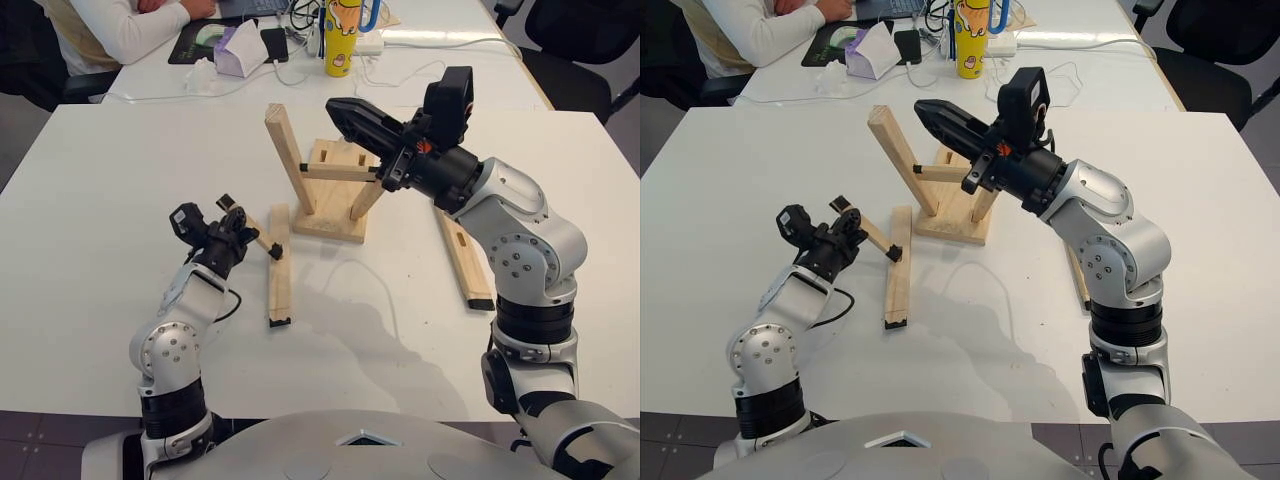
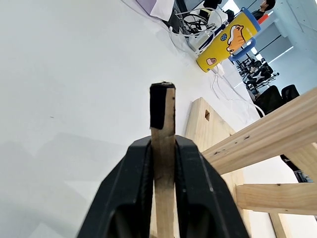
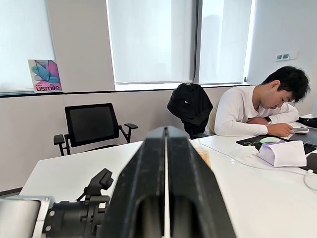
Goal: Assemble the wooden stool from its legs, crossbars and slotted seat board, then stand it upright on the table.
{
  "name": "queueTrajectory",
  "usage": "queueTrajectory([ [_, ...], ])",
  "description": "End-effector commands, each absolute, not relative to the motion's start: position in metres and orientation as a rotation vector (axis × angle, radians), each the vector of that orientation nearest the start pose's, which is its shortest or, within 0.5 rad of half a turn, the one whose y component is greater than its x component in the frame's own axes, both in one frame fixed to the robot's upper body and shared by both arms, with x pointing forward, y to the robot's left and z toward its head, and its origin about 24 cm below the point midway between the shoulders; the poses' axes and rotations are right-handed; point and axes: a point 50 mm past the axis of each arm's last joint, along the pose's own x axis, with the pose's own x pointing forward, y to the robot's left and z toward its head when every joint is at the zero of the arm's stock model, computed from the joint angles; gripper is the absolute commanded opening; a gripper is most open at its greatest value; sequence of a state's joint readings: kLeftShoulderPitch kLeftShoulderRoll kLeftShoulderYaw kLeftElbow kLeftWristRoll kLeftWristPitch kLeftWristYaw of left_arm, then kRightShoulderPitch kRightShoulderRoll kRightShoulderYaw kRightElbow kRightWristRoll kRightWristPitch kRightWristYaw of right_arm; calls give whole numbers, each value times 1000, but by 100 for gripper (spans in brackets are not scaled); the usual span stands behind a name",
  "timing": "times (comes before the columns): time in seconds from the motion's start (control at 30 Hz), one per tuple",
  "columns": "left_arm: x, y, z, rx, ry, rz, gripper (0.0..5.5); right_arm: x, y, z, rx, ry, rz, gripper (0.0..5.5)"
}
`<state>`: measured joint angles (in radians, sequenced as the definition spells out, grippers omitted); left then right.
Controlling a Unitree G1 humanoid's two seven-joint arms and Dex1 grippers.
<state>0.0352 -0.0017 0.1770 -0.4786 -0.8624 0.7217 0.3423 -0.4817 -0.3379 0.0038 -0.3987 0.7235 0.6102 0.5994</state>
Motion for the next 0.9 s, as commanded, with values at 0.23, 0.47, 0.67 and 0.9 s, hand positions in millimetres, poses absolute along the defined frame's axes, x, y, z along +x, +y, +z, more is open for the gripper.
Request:
queueTrajectory([
  [0.23,232,163,71,-517,303,78,44,267,-109,214,163,-257,1073,0],
  [0.47,247,174,63,-424,258,83,44,267,-112,208,157,-236,1061,0],
  [0.67,258,184,66,-350,194,31,44,280,-132,236,277,-416,833,0],
  [0.9,256,177,72,-267,140,-59,44,306,-183,258,310,-554,337,0],
])
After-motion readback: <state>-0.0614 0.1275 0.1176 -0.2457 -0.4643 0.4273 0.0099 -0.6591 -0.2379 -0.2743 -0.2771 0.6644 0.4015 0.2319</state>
